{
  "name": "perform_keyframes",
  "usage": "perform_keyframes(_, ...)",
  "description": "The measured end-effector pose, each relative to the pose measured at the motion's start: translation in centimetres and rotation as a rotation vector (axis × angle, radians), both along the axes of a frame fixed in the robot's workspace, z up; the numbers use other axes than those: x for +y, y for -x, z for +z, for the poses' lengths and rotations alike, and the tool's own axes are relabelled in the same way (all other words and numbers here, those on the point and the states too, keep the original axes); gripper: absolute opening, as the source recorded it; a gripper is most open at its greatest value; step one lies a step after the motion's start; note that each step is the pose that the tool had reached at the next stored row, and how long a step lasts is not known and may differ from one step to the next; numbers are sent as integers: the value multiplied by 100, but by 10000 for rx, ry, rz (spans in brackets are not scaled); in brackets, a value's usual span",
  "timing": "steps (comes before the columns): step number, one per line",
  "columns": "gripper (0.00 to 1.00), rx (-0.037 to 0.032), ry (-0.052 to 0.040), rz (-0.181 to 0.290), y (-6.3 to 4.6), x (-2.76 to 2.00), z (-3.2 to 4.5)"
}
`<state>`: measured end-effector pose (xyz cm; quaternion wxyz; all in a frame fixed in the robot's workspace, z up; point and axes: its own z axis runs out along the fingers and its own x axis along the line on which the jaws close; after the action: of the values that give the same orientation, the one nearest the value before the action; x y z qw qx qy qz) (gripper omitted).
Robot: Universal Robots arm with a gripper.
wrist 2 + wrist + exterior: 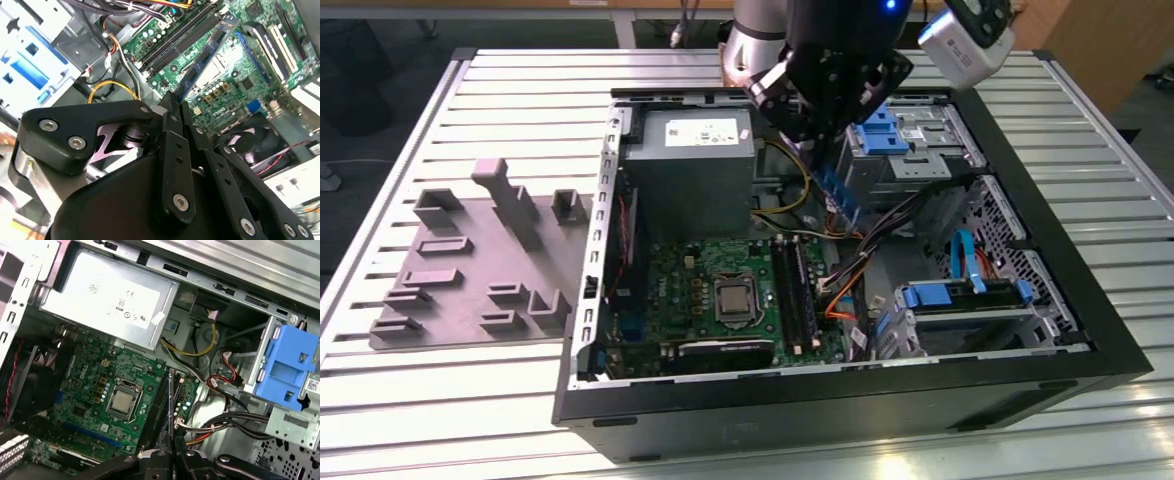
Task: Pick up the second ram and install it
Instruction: 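Insert the second ram into the second slot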
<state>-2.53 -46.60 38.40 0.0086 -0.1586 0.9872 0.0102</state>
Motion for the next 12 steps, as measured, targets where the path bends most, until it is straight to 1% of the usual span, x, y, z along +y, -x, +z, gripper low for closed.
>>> perform_keyframes(6, 14, 0, 24, -1058, 0, 0, -18)
perform_keyframes(8, 14, 1, 26, -1341, 0, 0, -20)
perform_keyframes(12, 14, 1, 26, -1403, 0, 0, -21)
